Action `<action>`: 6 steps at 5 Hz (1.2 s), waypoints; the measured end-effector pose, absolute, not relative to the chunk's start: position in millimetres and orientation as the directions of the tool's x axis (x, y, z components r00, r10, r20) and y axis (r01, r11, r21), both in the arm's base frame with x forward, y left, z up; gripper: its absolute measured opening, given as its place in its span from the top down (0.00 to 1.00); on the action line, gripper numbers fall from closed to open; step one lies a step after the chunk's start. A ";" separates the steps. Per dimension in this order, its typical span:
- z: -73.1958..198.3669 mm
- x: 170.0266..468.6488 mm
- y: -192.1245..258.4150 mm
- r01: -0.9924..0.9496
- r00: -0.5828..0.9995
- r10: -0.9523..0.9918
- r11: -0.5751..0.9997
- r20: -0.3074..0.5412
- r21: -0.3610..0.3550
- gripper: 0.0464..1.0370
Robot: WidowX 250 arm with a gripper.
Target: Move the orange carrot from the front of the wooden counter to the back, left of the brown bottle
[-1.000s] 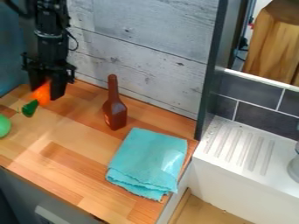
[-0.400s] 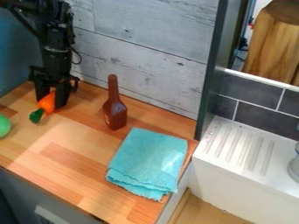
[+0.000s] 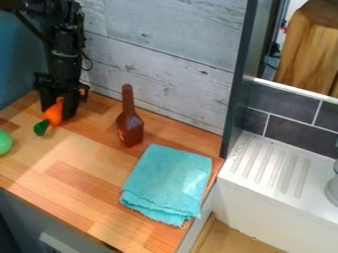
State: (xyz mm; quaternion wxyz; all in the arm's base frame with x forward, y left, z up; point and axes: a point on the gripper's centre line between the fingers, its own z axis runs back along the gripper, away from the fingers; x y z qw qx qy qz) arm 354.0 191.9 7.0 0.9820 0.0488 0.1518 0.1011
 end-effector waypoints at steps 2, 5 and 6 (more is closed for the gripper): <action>30.7 356.7 180.2 -0.209 0.950 0.193 0.977 -0.245 -0.040 0.03; 139.2 318.7 153.2 -0.050 0.999 0.051 0.997 0.017 -0.052 0.04; 180.1 279.2 123.0 0.057 0.995 -0.051 0.996 0.086 -0.068 0.04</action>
